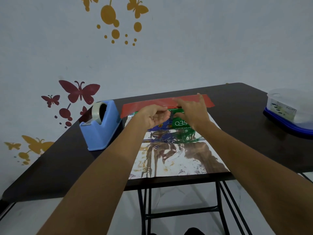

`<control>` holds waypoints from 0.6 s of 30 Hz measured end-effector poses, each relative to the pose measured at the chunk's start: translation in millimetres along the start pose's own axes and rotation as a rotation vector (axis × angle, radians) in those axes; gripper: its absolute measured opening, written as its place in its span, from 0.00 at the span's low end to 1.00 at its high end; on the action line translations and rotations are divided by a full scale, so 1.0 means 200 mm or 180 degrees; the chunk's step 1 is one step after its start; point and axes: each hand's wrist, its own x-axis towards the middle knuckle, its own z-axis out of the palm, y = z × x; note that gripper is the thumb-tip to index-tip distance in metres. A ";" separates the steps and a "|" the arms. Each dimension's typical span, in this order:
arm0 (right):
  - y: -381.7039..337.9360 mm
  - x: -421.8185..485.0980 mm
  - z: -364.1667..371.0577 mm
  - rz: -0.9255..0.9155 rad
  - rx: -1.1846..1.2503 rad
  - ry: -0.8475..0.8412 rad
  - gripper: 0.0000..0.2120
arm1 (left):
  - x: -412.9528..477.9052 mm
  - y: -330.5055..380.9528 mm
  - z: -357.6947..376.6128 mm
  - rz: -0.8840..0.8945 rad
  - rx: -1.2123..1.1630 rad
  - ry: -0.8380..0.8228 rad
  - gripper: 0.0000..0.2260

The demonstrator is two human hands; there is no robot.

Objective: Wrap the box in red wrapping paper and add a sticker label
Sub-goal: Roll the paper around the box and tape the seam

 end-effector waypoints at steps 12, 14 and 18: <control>0.00 0.02 -0.03 0.0097 0.0193 0.0004 0.21 | 0.01 -0.17 0.02 0.0317 -0.0372 0.0151 0.06; 0.00 0.02 -0.03 0.0098 0.0157 0.0001 0.21 | 0.02 -0.21 0.02 0.0485 -0.0434 0.0201 0.07; 0.01 0.03 -0.01 0.0118 0.0162 -0.0029 0.21 | 0.05 -0.28 0.05 0.0939 -0.0121 0.0647 0.07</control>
